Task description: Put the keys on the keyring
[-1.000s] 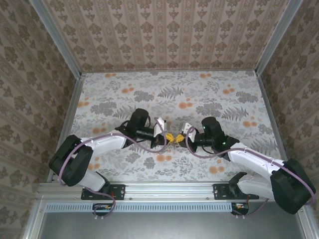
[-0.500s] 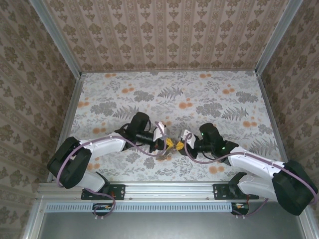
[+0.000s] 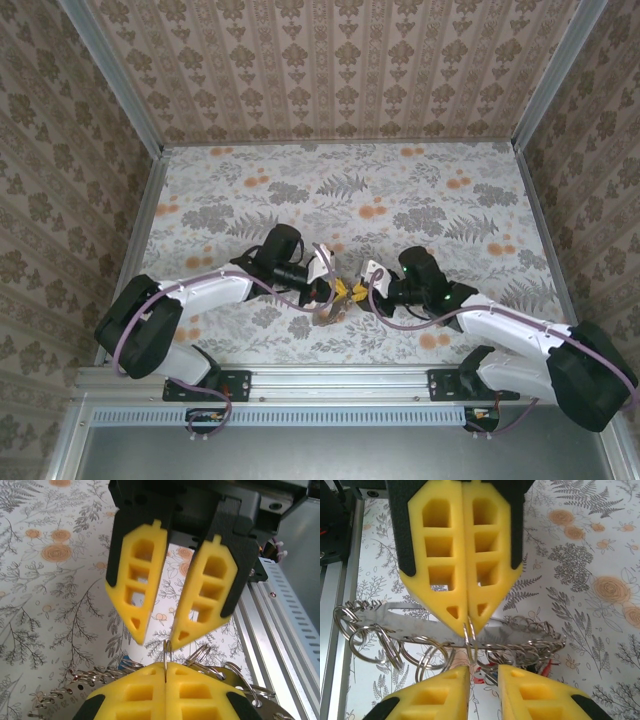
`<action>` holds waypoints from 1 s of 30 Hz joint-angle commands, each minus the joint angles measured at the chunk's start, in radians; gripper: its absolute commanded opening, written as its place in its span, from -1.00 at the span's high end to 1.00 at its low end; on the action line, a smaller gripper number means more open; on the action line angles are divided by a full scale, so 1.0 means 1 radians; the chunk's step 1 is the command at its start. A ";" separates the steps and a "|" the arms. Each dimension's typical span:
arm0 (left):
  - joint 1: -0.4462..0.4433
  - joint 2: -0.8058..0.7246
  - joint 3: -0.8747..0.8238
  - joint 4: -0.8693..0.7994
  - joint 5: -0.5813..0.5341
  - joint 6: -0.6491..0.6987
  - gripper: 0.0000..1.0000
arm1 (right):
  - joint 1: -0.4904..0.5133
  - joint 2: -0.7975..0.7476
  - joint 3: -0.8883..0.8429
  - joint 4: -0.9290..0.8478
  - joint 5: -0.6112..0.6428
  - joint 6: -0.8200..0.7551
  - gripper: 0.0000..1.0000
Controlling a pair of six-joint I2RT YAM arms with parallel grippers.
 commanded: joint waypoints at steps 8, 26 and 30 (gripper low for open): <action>-0.005 0.008 0.040 -0.012 0.034 0.011 1.00 | 0.009 -0.007 0.040 0.017 0.020 -0.050 0.47; -0.001 0.006 0.055 -0.033 0.026 0.019 1.00 | 0.011 -0.014 0.068 -0.042 0.016 -0.068 0.72; -0.001 0.008 0.057 -0.032 0.028 0.017 1.00 | 0.011 -0.001 0.070 -0.019 0.008 -0.060 0.71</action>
